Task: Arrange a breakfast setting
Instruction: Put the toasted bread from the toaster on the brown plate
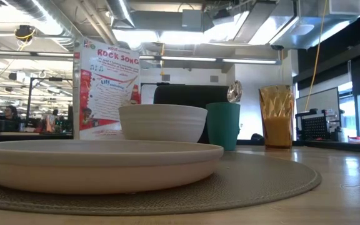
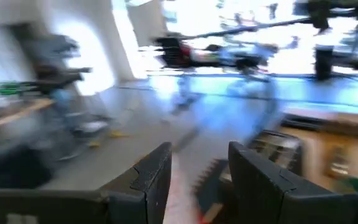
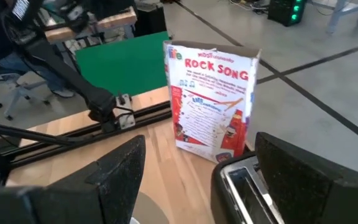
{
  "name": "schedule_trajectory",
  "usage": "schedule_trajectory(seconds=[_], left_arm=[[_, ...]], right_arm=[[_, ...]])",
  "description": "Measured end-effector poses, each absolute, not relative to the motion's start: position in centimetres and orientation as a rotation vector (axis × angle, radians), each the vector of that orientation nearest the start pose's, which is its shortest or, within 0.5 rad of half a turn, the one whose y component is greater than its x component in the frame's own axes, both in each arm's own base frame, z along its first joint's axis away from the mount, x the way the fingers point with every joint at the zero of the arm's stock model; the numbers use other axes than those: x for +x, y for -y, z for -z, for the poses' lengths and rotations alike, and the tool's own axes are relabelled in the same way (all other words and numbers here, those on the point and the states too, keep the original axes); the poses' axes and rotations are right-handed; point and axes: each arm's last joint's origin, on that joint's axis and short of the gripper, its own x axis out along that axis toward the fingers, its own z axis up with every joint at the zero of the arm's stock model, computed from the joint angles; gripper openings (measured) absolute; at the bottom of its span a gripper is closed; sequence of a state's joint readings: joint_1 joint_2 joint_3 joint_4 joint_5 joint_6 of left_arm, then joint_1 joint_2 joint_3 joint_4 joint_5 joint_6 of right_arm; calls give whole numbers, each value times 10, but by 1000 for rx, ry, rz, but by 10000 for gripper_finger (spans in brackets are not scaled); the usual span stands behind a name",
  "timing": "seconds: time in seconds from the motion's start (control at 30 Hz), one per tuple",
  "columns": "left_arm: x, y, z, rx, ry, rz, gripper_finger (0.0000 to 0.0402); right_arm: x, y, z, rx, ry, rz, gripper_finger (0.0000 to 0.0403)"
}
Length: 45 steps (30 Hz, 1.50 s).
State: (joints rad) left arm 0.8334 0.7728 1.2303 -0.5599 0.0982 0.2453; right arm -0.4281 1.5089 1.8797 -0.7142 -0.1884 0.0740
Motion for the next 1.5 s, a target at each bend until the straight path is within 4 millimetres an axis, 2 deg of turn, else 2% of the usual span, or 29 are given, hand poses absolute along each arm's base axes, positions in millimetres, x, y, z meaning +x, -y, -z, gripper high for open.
schedule_trajectory(seconds=[0.17,0.4,0.67,0.8,0.97,1.1,1.3,1.5], left_arm=[[139,-115,-427,109,-250,-525,153],[219,-146,-398,156,-265,-417,153],[285,-188,-360,121,-365,-394,153],[317,-213,-345,172,-410,-386,153],[336,-240,-323,171,-504,-391,153],[339,-252,-304,173,-573,-384,153],[344,-257,-285,186,-616,-305,147],[346,-258,-276,212,-678,-328,119]], right_arm=[[269,125,-488,177,-296,261,292],[251,120,-497,190,-388,273,292],[239,115,-491,174,-534,289,291],[238,115,-489,159,-570,305,291],[234,113,-485,168,-622,305,291],[229,111,-484,165,-650,321,291],[226,110,-484,169,-665,321,291],[225,109,-485,165,-663,326,291]])
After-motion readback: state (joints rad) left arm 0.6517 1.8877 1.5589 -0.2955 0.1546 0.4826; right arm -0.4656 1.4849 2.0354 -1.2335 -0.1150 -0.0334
